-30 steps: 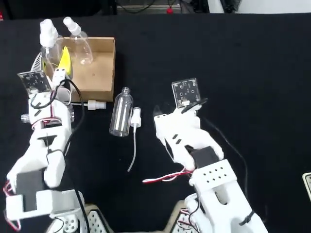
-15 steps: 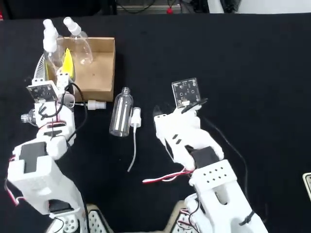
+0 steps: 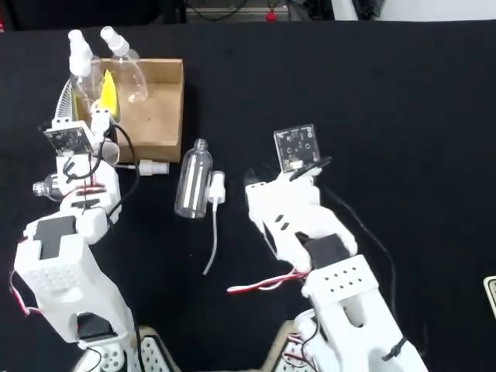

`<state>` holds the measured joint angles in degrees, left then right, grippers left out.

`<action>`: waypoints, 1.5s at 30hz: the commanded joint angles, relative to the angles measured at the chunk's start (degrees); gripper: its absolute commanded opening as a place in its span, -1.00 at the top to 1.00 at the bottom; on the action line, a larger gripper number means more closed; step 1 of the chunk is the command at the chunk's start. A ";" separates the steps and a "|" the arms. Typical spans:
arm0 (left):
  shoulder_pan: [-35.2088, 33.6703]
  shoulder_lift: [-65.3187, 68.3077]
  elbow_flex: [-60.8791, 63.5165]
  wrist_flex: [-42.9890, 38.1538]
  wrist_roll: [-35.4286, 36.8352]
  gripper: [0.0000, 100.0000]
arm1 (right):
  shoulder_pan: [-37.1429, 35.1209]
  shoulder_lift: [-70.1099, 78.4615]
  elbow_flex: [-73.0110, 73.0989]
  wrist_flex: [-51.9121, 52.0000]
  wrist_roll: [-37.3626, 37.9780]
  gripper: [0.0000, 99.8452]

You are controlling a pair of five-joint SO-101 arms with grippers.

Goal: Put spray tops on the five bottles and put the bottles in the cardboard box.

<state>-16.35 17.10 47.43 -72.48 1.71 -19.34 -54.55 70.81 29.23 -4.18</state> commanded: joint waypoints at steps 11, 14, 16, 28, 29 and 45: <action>1.10 -0.44 -6.90 7.47 0.35 0.74 | 0.88 -1.10 -0.31 -1.32 -0.09 0.80; 1.01 1.67 -6.99 7.12 0.35 0.74 | 0.88 -1.10 -0.31 -1.32 -0.09 0.80; 1.01 3.60 -6.99 4.84 0.35 0.74 | 0.88 -1.10 -0.31 -1.32 -0.09 0.80; 0.57 18.37 -13.41 -8.09 0.35 0.74 | 0.88 -1.10 -0.31 -1.49 -0.09 0.80; 0.75 18.90 -14.02 -8.09 0.35 0.74 | 0.88 -1.10 -0.31 -1.49 0.00 0.80; 0.57 19.87 -17.27 -1.58 0.44 0.74 | 0.88 -1.10 -0.31 -1.49 0.18 0.80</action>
<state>-16.00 38.29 34.07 -77.85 1.71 -19.34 -54.55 70.81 29.23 -4.18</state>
